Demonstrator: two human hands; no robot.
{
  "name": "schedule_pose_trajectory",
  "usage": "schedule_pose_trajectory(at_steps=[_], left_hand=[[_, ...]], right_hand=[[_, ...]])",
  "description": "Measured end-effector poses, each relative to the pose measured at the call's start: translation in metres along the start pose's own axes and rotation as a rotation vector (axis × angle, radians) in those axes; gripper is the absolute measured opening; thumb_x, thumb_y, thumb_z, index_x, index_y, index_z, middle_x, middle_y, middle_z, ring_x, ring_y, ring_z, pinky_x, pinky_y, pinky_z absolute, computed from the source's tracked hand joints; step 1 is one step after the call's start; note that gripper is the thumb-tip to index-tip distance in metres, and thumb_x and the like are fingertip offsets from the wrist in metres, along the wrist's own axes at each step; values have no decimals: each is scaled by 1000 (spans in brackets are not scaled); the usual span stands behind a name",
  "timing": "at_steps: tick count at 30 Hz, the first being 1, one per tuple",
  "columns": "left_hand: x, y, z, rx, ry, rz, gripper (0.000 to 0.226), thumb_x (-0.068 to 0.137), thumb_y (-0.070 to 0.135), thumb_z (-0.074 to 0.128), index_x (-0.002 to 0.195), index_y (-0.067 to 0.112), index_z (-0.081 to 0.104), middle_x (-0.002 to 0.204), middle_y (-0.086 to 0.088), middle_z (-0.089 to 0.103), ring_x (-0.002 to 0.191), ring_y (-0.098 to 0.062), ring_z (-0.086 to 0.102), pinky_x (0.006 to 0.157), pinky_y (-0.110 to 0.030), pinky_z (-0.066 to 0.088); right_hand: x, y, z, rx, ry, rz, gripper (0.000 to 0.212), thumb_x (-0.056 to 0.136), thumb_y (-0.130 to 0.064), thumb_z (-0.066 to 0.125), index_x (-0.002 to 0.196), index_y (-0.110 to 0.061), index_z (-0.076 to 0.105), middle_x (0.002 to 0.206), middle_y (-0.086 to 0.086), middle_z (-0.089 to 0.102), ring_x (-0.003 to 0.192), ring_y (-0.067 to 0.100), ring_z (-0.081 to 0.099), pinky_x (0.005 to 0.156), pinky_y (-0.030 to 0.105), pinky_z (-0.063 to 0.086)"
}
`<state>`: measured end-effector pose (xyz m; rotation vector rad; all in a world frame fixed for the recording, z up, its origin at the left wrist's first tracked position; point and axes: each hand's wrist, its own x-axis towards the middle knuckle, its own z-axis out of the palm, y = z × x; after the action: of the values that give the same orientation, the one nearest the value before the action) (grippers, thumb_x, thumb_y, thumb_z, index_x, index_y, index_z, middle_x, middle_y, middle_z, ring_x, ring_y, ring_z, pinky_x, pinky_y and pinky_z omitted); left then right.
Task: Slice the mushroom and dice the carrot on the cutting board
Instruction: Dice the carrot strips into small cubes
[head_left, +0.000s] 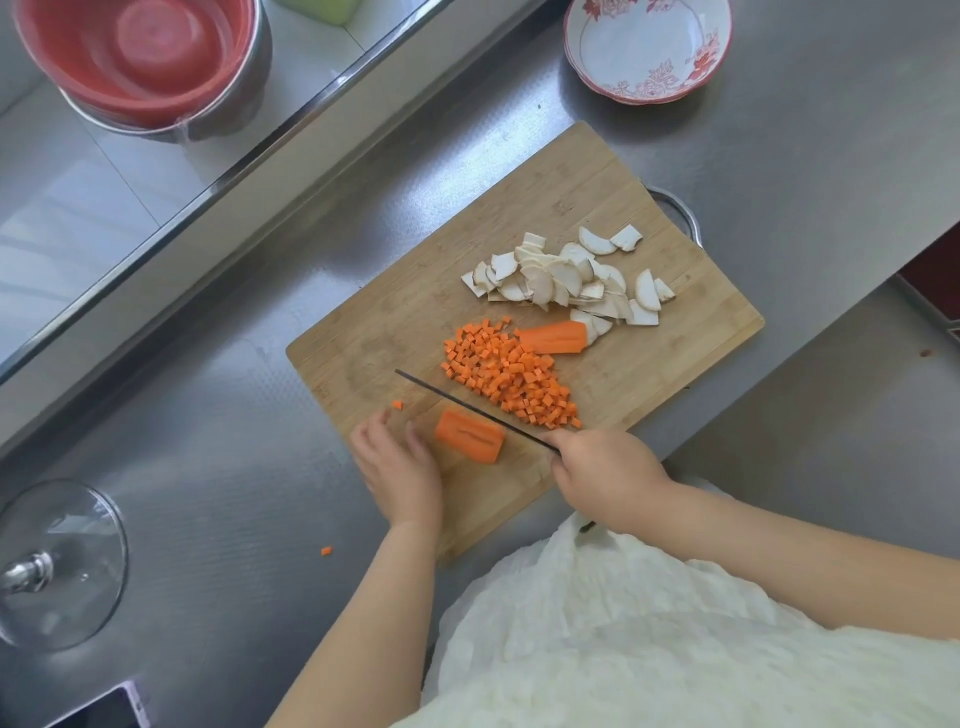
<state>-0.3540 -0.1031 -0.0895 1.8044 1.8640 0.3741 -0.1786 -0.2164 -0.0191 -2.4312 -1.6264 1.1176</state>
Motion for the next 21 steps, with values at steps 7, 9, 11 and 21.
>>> schedule_pose_trajectory(at_steps=[7, 9, 11, 21], left_hand=[[39, 22, -1, -44, -117, -74, 18, 96, 23, 56, 111, 19, 65, 110, 4, 61, 108, -18, 55, 92, -31, 43], [34, 41, 5, -221, -207, -66, 25, 97, 21, 55, 120, 20, 62, 114, 9, 60, 110, -9, 55, 91, -24, 43], [25, 51, 4, -321, -173, -3, 28, 99, 17, 51, 125, 19, 59, 115, 13, 58, 107, 0, 51, 90, -16, 42], [1, -12, 14, 24, -126, 820, 5, 89, 16, 53, 94, 15, 53, 87, -14, 62, 87, -28, 49, 75, -36, 42]], right_hand=[[-2, 5, -4, 114, 50, 60, 32, 100, -29, 36, 128, -25, 53, 89, 1, 67, 81, 23, 62, 58, 28, 33], [-4, 7, -4, 152, 62, 99, 34, 101, -30, 36, 130, -26, 52, 80, -5, 62, 76, 20, 58, 53, 28, 31], [-7, 8, -4, 185, 87, 118, 32, 101, -29, 36, 128, -27, 53, 67, -13, 50, 67, 16, 52, 48, 25, 29], [-5, -2, 7, -50, -21, -60, 24, 97, -22, 38, 113, -22, 56, 87, 4, 68, 77, 27, 64, 54, 32, 45]])
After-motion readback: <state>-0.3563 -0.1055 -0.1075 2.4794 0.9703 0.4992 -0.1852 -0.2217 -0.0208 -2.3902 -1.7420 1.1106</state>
